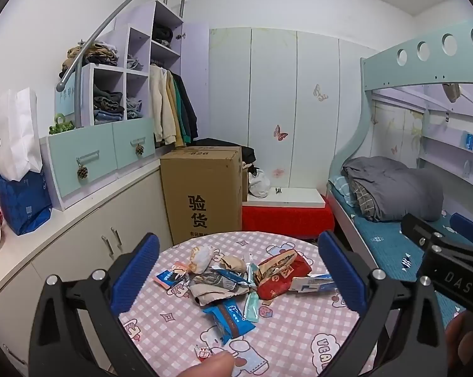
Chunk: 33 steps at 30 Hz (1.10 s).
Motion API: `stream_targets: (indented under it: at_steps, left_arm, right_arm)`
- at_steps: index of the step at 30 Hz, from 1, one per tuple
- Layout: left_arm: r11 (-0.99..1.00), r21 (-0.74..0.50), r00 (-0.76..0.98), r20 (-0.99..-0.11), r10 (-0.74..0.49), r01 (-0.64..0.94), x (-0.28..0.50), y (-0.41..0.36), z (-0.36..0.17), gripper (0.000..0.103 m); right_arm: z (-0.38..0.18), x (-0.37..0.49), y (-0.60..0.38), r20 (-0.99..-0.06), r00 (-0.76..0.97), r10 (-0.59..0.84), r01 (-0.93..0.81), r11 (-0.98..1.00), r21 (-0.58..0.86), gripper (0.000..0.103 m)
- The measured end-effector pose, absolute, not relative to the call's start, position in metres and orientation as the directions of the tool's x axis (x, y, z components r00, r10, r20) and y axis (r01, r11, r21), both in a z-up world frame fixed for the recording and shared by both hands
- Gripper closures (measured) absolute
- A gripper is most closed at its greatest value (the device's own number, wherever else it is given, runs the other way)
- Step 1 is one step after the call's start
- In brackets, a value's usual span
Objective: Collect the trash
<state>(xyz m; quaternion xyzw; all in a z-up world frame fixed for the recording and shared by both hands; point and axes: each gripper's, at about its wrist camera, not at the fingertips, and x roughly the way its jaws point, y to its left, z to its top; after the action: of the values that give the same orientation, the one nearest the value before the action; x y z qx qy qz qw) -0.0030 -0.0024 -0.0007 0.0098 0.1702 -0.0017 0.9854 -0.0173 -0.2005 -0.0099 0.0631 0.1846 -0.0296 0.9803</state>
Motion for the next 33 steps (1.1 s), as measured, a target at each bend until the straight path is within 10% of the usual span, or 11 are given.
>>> stream_targets:
  at_steps: [33]
  left_arm:
    - [1.000, 0.004, 0.936, -0.352, 0.001, 0.000, 0.002, 0.008, -0.007, 0.004]
  right_arm:
    - [-0.012, -0.017, -0.198, -0.370, 0.928, -0.034, 0.079, 0.991, 0.107, 0.006]
